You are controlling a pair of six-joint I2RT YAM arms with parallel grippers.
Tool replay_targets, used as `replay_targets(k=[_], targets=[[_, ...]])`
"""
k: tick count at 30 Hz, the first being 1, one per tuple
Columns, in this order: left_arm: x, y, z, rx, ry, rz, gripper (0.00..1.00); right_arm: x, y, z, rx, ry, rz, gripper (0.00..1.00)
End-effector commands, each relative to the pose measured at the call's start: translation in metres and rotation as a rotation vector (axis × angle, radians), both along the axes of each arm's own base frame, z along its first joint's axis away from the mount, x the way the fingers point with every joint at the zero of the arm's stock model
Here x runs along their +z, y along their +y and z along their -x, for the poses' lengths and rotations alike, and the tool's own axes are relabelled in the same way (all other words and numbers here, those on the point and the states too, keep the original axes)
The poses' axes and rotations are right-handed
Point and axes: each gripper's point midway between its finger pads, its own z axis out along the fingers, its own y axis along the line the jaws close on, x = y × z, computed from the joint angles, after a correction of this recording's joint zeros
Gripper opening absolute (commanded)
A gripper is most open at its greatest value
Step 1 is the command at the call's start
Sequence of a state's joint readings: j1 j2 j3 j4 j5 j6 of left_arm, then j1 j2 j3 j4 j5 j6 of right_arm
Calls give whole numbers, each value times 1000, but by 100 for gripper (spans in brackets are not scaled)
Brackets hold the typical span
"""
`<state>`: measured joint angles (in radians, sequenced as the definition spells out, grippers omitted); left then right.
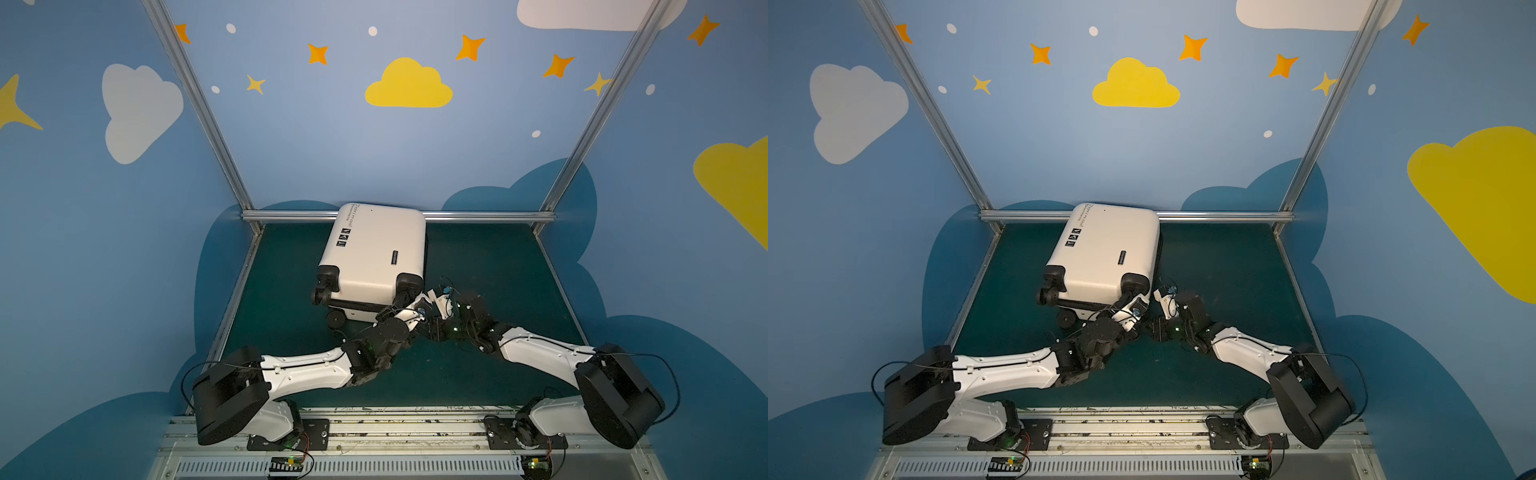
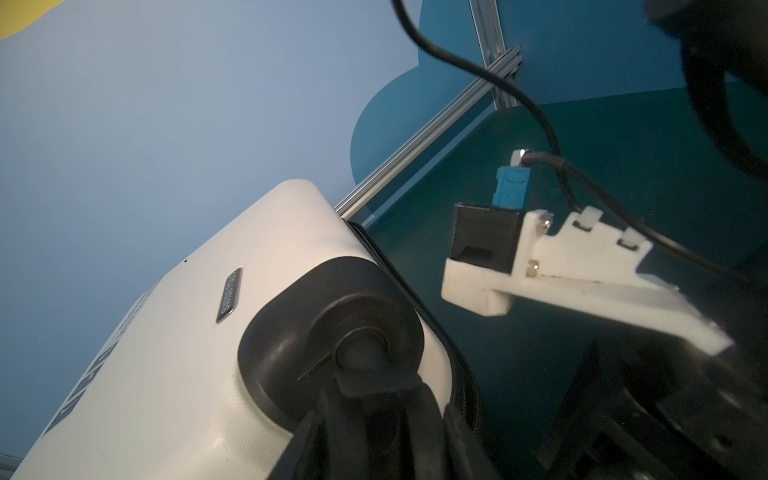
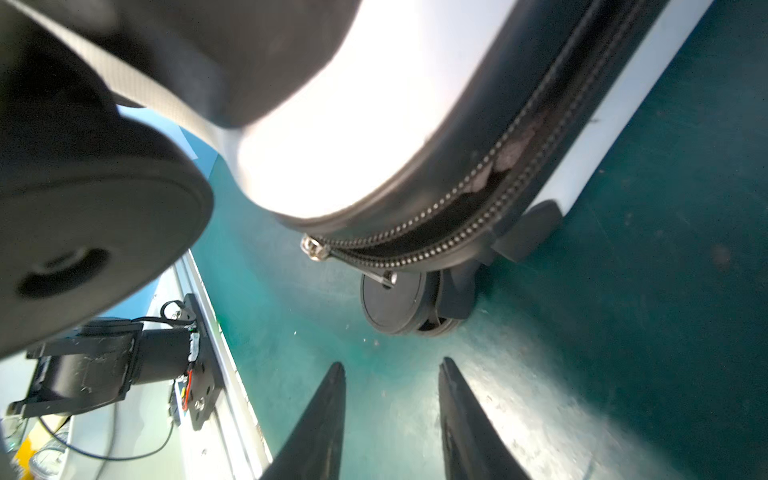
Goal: Pack the luggage
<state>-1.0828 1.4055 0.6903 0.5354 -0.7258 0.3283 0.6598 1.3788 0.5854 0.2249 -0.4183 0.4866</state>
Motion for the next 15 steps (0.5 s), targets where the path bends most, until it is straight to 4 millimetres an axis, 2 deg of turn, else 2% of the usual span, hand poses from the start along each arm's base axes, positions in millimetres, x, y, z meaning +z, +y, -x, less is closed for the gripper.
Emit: replay_targets(k=[1,5,15], targets=[[28,-24,13,-125,-3,102,24,13,7,-10,-31,-82,-45,41],[28,-24,12,-117,-3,107,24,16,10,-14,-50,-107,-50,48],[29,-24,13,-112,0,114,24,13,25,-22,-82,-110,-75,46]])
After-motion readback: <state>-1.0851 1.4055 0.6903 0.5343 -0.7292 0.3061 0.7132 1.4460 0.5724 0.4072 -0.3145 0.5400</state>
